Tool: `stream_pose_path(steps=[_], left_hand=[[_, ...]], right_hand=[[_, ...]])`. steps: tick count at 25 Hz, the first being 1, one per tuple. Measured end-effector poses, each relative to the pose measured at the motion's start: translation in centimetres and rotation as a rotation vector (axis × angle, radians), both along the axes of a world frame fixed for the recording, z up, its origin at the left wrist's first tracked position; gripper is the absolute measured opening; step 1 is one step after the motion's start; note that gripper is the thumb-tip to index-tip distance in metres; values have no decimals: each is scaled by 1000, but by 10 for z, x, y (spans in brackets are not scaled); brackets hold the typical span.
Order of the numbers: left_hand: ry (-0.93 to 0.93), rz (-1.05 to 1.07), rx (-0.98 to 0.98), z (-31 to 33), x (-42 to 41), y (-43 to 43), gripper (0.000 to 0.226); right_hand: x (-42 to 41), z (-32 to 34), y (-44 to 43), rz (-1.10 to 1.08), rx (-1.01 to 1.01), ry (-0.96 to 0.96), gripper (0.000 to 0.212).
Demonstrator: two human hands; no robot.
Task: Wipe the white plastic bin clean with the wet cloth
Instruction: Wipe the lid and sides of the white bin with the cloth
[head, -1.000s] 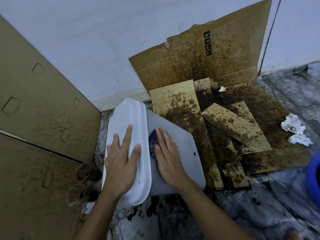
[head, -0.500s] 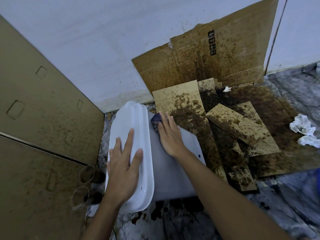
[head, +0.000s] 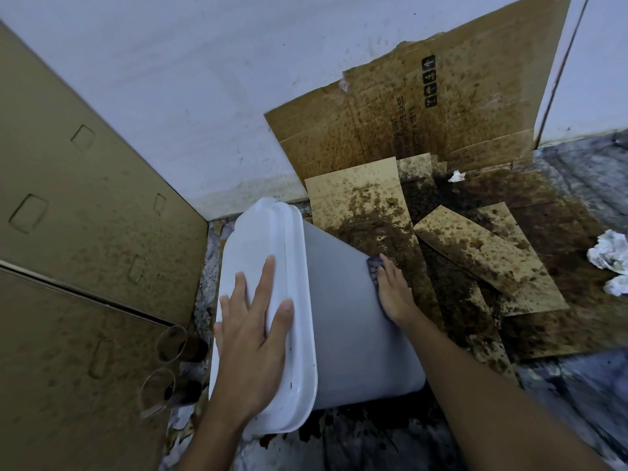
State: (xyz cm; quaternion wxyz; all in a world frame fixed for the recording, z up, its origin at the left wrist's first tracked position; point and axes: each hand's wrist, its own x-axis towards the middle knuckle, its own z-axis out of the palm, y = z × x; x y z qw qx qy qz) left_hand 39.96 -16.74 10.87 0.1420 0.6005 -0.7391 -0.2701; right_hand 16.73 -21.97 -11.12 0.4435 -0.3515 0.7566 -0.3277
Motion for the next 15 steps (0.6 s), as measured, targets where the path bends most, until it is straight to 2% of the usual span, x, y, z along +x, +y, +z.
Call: stream_pose_path(steps=[5,9,12,15], left_hand=[[10,17,23,3,1,0,52],[1,15,17,2,0,0,50],[-11,7,9,2,-5,2,49],[-18,7,3,2,-9,3,48]], right_hand=[[1,5,2,-45,-1,-63,52],[16,34,2,20,-52,90,51],[32,62,0,43,-212,150,51],[47,88,1,45,-393,90,51]])
